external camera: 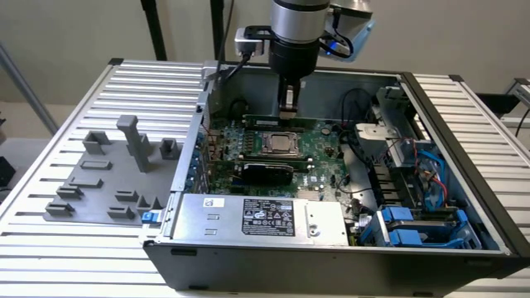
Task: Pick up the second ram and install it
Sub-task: 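Insert the second ram into the second slot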
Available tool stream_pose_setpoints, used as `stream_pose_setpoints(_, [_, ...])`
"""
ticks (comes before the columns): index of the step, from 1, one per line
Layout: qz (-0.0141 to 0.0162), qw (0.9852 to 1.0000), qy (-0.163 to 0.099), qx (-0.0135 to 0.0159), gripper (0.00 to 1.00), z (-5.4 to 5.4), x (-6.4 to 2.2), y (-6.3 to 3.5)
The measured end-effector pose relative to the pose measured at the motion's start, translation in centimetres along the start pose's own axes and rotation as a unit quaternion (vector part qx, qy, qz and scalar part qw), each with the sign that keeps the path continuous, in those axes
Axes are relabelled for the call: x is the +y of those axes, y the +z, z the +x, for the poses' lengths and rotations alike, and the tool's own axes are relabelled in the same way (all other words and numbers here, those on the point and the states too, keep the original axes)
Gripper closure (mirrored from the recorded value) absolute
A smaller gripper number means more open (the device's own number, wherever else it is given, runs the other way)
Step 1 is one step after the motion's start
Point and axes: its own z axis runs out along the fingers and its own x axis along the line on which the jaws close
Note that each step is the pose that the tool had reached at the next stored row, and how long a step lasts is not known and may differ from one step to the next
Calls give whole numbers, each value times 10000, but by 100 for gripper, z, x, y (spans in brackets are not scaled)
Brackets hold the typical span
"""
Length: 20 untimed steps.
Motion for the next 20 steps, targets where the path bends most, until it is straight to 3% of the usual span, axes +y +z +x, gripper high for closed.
stream_pose_setpoints(9, [4,10000,0,42,86,5,2,165])
stream_pose_setpoints(20, [10,9999,-46,140,86,10,3,350])
